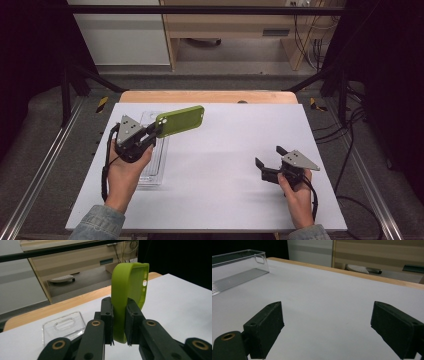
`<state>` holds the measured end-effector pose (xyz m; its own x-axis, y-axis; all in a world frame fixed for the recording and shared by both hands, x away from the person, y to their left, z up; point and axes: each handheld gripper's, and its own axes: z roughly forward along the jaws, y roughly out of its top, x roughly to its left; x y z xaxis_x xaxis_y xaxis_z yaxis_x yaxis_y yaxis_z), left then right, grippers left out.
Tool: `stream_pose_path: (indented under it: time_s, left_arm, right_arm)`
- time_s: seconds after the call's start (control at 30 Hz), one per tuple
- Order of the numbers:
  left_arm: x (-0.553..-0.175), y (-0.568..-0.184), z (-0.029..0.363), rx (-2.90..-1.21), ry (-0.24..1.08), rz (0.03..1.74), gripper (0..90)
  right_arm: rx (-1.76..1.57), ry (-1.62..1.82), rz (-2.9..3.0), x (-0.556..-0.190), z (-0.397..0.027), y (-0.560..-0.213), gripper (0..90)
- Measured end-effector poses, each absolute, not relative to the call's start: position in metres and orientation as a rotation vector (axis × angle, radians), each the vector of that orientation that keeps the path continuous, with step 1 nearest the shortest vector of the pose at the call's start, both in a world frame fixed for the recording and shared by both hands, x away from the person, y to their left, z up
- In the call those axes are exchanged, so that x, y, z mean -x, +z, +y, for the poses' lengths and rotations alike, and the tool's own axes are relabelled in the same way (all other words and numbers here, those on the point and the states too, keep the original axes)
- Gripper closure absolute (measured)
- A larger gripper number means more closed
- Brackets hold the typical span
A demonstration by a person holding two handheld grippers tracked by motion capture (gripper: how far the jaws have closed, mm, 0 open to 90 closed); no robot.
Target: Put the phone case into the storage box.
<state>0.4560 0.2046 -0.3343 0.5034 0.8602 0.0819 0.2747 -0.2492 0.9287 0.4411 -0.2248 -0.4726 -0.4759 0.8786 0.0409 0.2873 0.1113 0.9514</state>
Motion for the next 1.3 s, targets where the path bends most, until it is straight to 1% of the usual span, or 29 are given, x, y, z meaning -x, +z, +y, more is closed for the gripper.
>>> stream_pose_path:
  time_s: [0.7,1.3]
  left_arm:
    - [-0.465,-0.313,0.223,-1.781,0.823,0.964,78.9]
    - [-0.468,-0.305,0.241,-1.812,0.873,0.965,78.9]
  right_arm:
    - [-1.033,1.366,1.830,-0.439,-0.220,-0.476,8.5]
    - [-1.054,1.397,1.834,-0.439,-0.220,-0.476,7.4]
